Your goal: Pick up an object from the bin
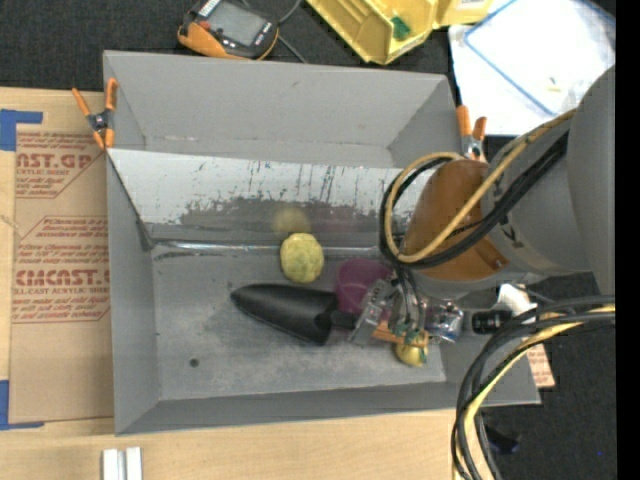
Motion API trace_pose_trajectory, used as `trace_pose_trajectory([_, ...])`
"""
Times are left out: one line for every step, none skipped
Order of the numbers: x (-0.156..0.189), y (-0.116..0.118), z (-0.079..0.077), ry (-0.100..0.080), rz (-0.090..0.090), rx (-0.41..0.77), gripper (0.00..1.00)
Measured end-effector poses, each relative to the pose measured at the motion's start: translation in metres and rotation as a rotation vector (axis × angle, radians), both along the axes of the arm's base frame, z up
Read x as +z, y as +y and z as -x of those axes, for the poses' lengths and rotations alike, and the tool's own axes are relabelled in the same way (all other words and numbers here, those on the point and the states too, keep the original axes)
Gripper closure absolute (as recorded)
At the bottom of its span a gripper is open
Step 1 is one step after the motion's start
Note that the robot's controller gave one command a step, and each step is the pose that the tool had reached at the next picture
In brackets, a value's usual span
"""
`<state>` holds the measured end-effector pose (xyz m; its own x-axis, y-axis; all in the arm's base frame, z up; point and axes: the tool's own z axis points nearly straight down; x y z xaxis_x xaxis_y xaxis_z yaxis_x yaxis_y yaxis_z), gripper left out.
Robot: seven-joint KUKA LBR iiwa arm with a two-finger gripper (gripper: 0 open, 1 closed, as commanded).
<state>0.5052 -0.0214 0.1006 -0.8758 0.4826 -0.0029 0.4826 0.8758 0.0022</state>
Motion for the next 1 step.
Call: trace_pose_trajectory([0.0431,0.0005,0.0003,0.001,-0.001,0.001,1.00])
